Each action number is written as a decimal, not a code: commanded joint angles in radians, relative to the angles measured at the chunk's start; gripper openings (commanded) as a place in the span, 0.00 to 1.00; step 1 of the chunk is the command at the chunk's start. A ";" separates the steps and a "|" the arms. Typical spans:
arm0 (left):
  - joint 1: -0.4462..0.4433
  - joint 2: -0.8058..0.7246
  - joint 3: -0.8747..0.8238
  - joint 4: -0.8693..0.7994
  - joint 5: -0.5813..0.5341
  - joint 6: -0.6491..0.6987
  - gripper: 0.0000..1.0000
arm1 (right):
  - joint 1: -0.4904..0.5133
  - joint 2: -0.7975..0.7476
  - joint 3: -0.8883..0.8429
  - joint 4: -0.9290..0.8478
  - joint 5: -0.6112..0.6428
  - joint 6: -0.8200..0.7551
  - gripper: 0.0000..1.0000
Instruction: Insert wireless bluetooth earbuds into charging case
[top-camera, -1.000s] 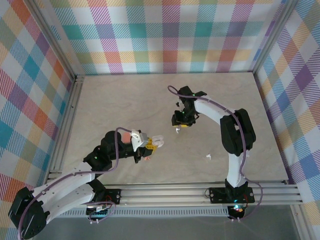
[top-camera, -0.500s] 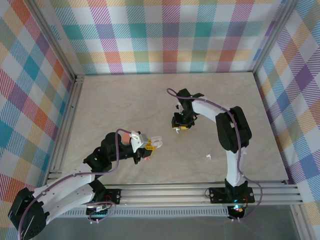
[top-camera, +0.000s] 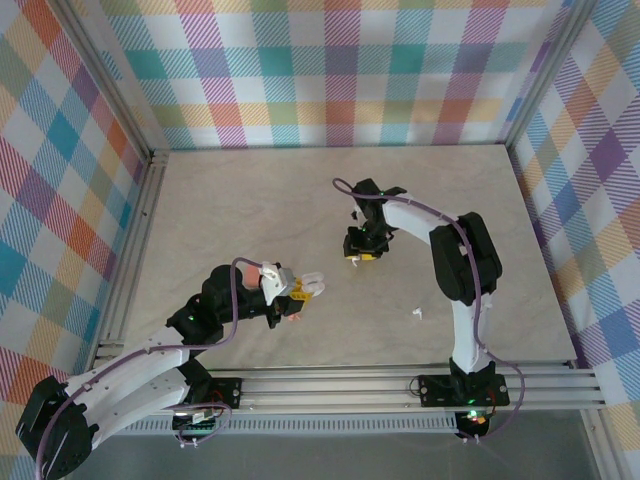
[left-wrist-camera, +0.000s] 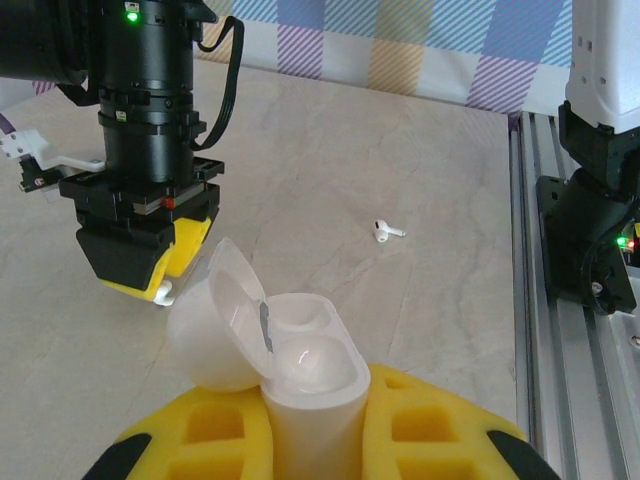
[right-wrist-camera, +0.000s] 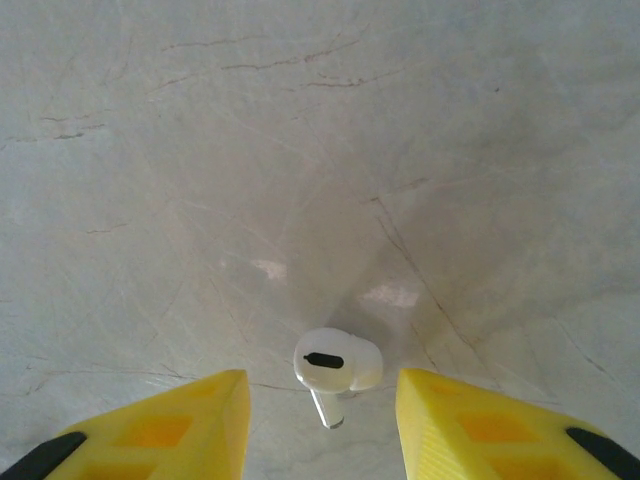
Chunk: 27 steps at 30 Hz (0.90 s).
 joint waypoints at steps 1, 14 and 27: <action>0.007 -0.020 -0.007 0.008 0.010 0.002 0.00 | 0.011 0.030 0.035 -0.033 0.003 0.002 0.42; 0.007 -0.035 -0.011 -0.004 0.015 -0.002 0.00 | 0.016 0.064 0.063 -0.058 0.019 0.010 0.35; 0.007 -0.045 -0.016 -0.011 0.019 -0.007 0.00 | 0.017 0.079 0.102 -0.079 0.023 0.007 0.33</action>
